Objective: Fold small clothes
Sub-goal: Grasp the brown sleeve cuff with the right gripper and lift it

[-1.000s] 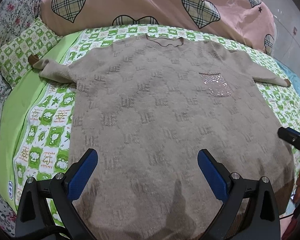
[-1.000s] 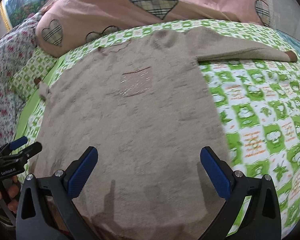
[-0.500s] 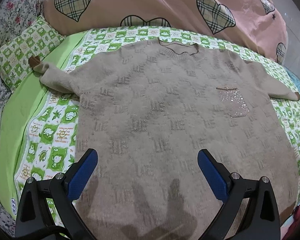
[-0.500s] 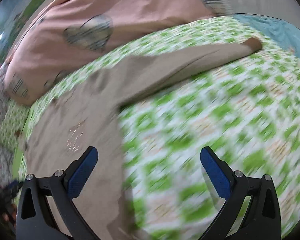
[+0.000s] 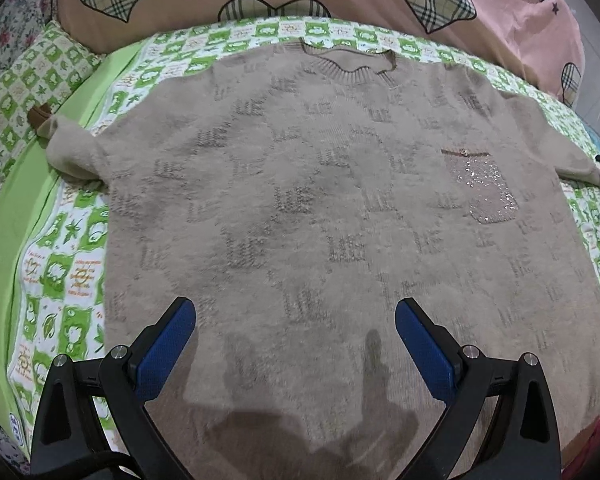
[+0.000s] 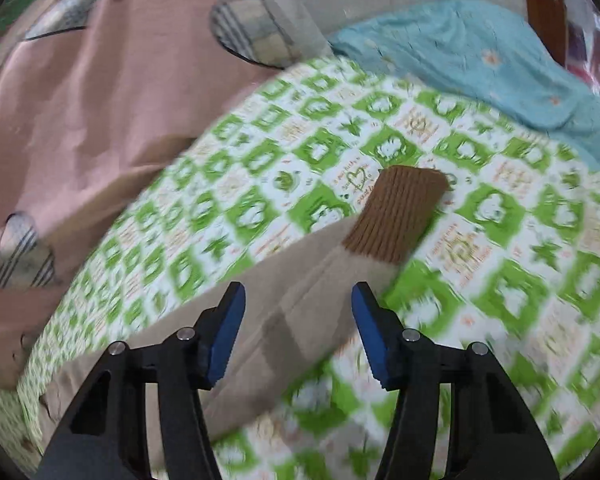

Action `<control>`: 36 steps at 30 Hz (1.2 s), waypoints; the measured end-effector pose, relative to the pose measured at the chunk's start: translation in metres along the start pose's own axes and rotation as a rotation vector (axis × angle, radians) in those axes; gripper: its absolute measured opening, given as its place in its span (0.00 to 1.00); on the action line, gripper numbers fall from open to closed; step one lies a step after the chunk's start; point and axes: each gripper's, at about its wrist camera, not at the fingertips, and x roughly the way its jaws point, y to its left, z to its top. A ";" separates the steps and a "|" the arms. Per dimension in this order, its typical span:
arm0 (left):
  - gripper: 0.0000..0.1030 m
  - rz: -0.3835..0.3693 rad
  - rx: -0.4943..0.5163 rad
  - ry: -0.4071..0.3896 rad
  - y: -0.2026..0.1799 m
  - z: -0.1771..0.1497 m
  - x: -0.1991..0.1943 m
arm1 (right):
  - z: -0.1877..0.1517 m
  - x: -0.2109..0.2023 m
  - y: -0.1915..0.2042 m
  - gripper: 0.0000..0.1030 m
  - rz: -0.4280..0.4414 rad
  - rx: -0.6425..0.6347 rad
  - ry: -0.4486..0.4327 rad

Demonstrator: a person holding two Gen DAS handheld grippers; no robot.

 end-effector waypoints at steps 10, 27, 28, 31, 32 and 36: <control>0.97 -0.029 -0.001 -0.011 -0.004 0.018 0.008 | -0.001 -0.009 -0.014 0.06 0.041 -0.036 -0.050; 0.97 -0.114 -0.175 -0.064 0.061 0.010 -0.018 | -0.215 -0.077 0.262 0.05 0.818 -0.448 0.221; 0.97 -0.121 -0.186 -0.068 0.067 0.010 -0.019 | -0.231 -0.074 0.277 0.05 0.835 -0.463 0.248; 0.97 -0.141 -0.219 -0.074 0.083 0.007 -0.019 | -0.278 -0.067 0.312 0.05 0.873 -0.497 0.328; 0.97 -0.154 -0.230 -0.077 0.088 0.007 -0.019 | -0.295 -0.065 0.323 0.05 0.881 -0.516 0.355; 0.97 -0.216 -0.275 -0.079 0.102 0.009 -0.016 | -0.335 -0.053 0.346 0.05 0.880 -0.564 0.422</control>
